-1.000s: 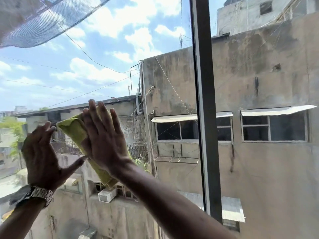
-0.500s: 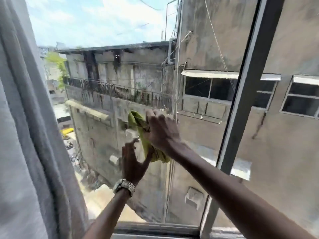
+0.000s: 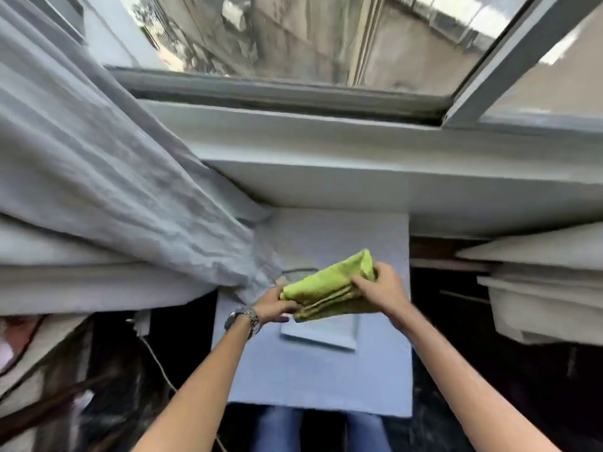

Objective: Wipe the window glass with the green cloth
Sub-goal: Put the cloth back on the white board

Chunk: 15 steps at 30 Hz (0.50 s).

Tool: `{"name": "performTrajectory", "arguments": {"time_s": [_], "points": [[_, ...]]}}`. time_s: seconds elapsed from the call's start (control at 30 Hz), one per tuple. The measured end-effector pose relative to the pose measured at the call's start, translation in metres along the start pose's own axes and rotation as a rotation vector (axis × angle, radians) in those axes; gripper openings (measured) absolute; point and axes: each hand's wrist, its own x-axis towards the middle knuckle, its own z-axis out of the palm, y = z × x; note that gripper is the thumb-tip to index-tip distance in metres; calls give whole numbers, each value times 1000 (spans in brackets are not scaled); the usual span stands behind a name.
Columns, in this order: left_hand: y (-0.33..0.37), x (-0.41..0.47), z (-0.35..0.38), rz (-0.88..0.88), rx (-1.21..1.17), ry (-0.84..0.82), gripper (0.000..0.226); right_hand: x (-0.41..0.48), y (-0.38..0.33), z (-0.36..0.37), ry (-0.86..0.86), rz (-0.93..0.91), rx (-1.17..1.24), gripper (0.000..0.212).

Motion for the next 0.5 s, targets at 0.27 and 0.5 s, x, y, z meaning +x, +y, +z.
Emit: {"name": "performTrajectory", "arguments": {"time_s": [0.27, 0.5], "points": [[-120, 109, 67, -64, -60, 433, 14, 57, 215, 129, -96, 362, 340, 25], [-127, 107, 85, -115, 194, 473, 35, 57, 209, 135, 11, 275, 184, 37]]}}
